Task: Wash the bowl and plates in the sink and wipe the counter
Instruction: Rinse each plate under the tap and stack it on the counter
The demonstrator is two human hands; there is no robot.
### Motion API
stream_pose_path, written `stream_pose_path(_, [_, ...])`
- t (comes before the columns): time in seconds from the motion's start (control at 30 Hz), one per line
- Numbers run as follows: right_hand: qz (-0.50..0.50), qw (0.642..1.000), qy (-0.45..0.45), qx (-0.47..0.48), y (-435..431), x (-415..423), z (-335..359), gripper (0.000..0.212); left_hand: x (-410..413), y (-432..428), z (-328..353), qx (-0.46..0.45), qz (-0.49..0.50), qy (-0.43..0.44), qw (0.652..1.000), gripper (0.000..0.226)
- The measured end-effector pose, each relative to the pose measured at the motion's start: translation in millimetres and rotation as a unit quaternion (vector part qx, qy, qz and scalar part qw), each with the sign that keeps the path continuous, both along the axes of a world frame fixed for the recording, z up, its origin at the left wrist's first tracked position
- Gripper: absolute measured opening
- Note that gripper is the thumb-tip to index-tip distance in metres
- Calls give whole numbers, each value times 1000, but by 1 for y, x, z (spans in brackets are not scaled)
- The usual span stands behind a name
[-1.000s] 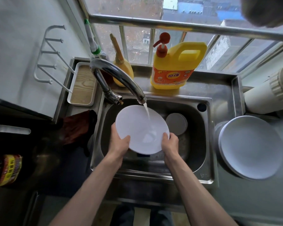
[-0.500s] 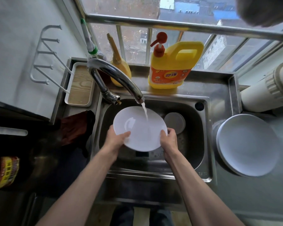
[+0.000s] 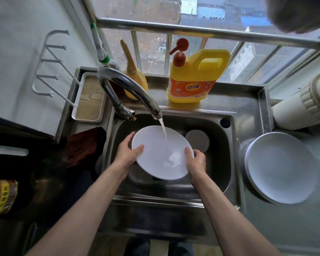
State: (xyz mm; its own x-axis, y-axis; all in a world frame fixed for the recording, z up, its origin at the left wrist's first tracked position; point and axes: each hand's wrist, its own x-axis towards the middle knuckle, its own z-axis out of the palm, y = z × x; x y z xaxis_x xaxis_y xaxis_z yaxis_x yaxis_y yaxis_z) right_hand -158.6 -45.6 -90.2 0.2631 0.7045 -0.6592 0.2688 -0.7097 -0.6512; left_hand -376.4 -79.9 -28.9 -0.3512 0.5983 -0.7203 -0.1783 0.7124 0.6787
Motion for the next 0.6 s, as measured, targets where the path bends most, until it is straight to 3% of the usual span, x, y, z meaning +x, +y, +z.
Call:
stream_pose_path(0.1, [-41,999,-18,-11,-5,-5,-2,30,30,-18,1,-6,79,4,997,83])
stream_pose_path(0.27, [-61,996,54,-36,-26,-13,-6,28,53,-42,0,-2,94,45,995,64])
stream_pose_path(0.5, [-35,997,67,-33,-13,-1,2,36,-1,-15,7,-26,-91,15,995,62])
stream_pose_path(0.6, [-13,999,48,-4,-4,5,6,23,-12,-7,9,-22,-127,31,991,58])
